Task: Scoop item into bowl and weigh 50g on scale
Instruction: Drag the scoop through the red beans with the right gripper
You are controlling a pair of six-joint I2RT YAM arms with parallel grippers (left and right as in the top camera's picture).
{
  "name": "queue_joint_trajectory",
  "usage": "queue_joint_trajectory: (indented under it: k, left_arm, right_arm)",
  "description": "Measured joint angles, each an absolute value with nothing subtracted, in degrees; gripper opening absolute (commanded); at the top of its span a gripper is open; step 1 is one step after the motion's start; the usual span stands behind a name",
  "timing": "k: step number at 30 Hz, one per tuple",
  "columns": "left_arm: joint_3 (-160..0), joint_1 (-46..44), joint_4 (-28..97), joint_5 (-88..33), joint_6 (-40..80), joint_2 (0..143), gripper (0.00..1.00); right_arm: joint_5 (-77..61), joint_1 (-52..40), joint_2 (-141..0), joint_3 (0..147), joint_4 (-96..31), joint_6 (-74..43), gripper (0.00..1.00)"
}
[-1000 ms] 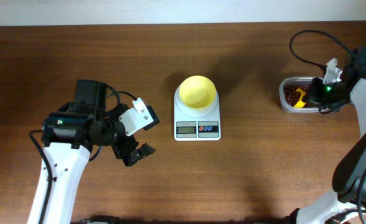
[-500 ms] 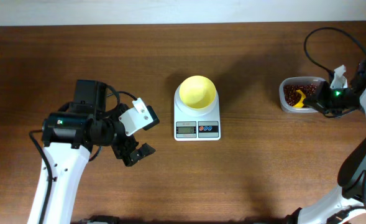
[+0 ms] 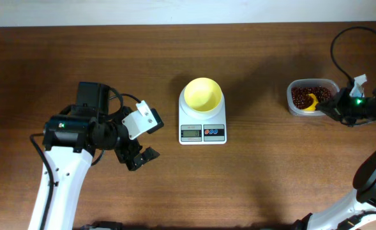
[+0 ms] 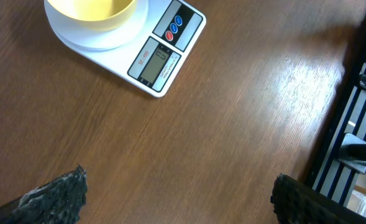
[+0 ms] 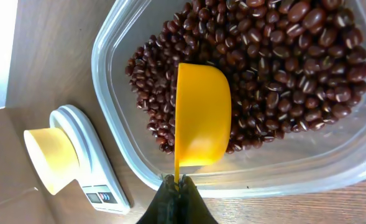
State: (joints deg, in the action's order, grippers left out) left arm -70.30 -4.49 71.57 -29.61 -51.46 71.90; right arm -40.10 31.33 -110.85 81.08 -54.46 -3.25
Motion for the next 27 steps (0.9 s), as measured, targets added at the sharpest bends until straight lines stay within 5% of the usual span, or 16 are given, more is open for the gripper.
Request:
queue_joint_trajectory:
  k: [27]
  left_arm:
    - [-70.3,-4.5,71.6,-29.6,-51.5,71.9,0.99]
  right_arm:
    - [-48.5,36.1,-110.9,80.6,-55.1,-1.3,0.04]
